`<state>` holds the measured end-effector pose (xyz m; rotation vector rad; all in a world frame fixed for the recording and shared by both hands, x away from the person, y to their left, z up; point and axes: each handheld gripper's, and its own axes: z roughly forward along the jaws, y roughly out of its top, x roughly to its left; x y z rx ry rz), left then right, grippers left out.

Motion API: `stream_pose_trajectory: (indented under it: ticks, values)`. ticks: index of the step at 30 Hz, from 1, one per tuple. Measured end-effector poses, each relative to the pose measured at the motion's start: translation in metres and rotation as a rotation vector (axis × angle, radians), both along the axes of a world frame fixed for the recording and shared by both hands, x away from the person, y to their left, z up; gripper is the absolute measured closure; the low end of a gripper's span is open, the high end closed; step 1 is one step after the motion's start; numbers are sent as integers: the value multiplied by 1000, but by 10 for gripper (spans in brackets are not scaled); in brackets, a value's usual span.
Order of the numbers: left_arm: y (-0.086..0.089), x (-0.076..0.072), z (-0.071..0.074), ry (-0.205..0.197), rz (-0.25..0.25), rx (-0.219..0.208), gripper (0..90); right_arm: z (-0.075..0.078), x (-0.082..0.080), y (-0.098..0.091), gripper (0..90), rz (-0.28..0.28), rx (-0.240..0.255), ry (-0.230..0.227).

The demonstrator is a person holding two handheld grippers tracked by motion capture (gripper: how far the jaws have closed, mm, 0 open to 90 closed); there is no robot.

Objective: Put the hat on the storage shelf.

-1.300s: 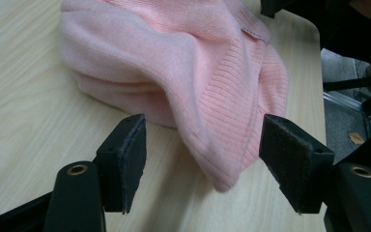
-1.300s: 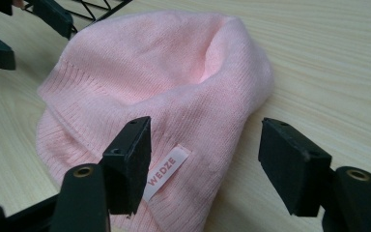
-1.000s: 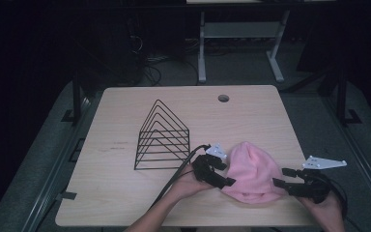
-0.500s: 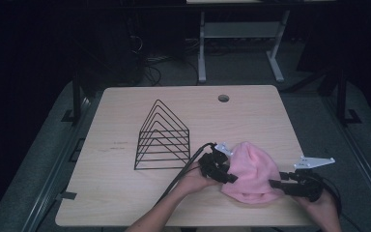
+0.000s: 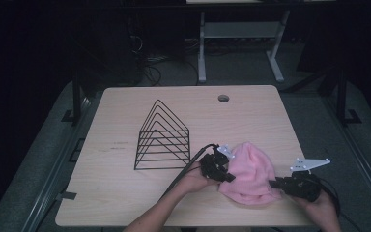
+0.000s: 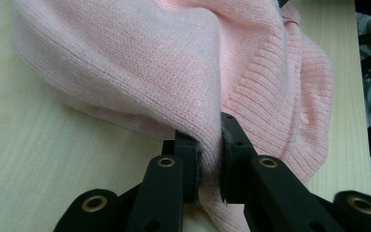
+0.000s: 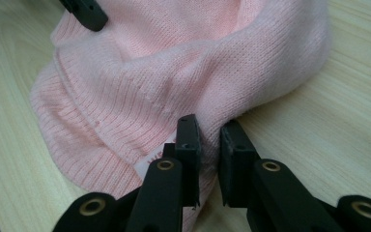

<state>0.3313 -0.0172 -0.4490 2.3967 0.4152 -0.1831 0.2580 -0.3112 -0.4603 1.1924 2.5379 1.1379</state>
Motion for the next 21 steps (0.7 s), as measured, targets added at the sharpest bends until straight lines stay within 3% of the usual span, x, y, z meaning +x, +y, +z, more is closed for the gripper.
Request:
stream_pose_trajectory:
  ticks: [12,21]
  values:
    - [7,-3,10,-21,-51,-24,815,6,-2,-1,811,28,19,-37]
    - [15,-8,28,-83,-107,-18,815,15,-6,3,817,65,34,-74]
